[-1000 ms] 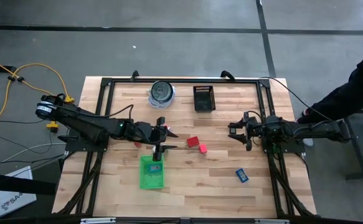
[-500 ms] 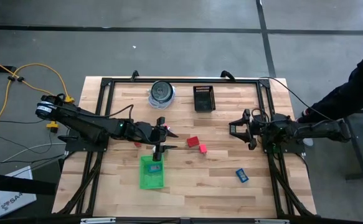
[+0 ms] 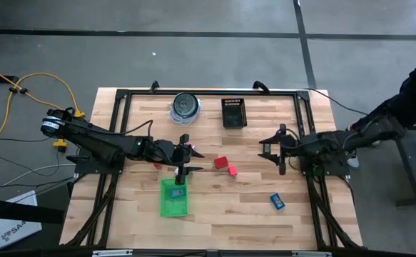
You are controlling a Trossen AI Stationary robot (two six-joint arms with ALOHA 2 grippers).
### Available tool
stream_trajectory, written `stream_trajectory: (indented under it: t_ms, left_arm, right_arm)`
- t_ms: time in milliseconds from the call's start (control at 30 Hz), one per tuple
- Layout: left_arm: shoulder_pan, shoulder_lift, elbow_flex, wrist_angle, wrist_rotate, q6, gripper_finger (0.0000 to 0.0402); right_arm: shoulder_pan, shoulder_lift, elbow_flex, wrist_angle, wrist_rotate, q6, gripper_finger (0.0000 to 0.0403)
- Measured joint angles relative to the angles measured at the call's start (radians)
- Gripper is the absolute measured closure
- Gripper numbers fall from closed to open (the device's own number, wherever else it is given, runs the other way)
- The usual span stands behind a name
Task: Pick & Place Office items
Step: Put the dark blue digital clock into the green bin
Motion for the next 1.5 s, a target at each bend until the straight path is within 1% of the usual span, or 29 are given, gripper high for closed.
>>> stream_trajectory:
  t_ms: [167, 367, 467, 533, 700, 933, 1033, 1167, 1333, 1433, 1500]
  left_arm:
    - [0.0, 0.0, 0.0, 0.0, 0.0, 0.0, 0.0206]
    - [0.0, 0.0, 0.0, 0.0, 0.0, 0.0, 0.0206]
    - [0.0, 0.0, 0.0, 0.0, 0.0, 0.0, 0.0206]
    - [0.0, 0.0, 0.0, 0.0, 0.0, 0.0, 0.0206]
    - [0.0, 0.0, 0.0, 0.0, 0.0, 0.0, 0.0206]
    - [0.0, 0.0, 0.0, 0.0, 0.0, 0.0, 0.0206]
    - [0.0, 0.0, 0.0, 0.0, 0.0, 0.0, 0.0206]
    - [0.0, 0.0, 0.0, 0.0, 0.0, 0.0, 0.0206]
    - [0.0, 0.0, 0.0, 0.0, 0.0, 0.0, 0.0206]
    - [0.0, 0.0, 0.0, 0.0, 0.0, 0.0, 0.0206]
    - [0.0, 0.0, 0.0, 0.0, 0.0, 0.0, 0.0206]
  right_arm:
    - [0.113, 0.154, 0.141, -0.142, 0.102, 0.101, 0.0183]
    - [0.206, 0.29, 0.291, -0.366, 0.221, 0.274, 0.0183]
    - [0.233, 0.332, 0.333, -0.467, 0.229, 0.394, 0.0183]
    - [0.247, 0.352, 0.339, -0.496, 0.226, 0.473, 0.0183]
    - [0.278, 0.378, 0.339, -0.558, 0.184, 0.607, 0.0183]
    - [0.326, 0.39, 0.339, -0.553, 0.115, 0.621, 0.0183]
    - [0.345, 0.407, 0.339, -0.555, 0.082, 0.663, 0.0183]
    - [0.367, 0.444, 0.345, -0.592, 0.027, 0.764, 0.0183]
    - [0.38, 0.518, 0.397, -0.731, -0.044, 0.932, 0.0183]
    - [0.38, 0.562, 0.413, -0.789, -0.115, 1.027, 0.0183]
    - [0.38, 0.591, 0.413, -0.798, -0.169, 1.079, 0.0183]
